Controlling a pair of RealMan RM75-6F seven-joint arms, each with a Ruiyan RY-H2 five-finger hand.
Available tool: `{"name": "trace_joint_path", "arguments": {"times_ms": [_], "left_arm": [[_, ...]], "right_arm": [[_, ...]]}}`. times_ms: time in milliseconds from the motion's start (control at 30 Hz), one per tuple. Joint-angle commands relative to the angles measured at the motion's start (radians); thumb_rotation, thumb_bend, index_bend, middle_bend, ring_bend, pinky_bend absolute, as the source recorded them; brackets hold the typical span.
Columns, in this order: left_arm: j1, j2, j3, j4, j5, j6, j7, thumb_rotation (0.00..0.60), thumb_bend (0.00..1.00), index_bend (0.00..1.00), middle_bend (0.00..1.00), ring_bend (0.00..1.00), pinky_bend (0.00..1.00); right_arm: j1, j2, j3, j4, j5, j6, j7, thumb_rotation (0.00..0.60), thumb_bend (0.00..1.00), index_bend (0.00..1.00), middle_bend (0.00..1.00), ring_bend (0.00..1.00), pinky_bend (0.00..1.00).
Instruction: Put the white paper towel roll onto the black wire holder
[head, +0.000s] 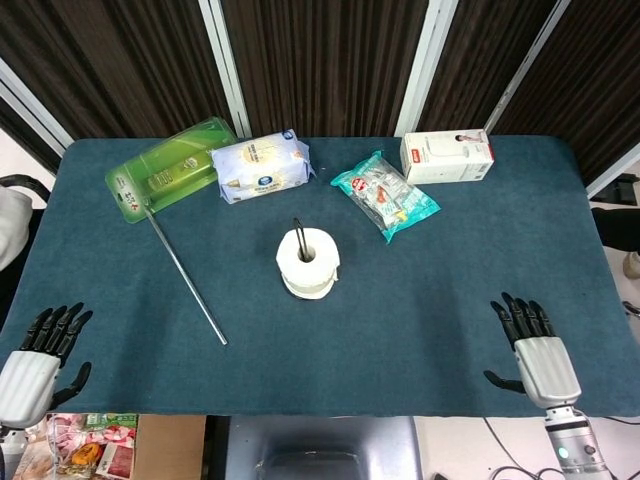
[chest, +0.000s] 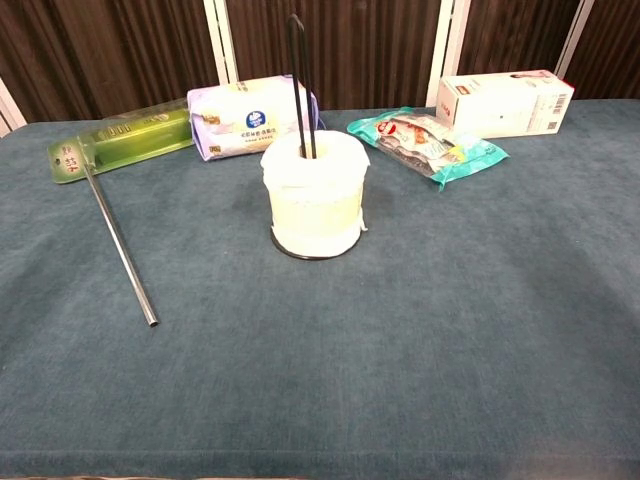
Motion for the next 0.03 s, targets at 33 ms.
{"name": "trace_joint_path", "arguments": {"times_ms": [33], "left_arm": [[0.004,0.000,0.003,0.000,0.006,0.009,0.003,0.600,0.46,0.00,0.03,0.00,0.07]], "right_arm": [[-0.020,-0.002,0.009,0.011,-0.021,-0.002,0.019,0.600,0.25,0.00,0.00,0.00,0.00]]}}
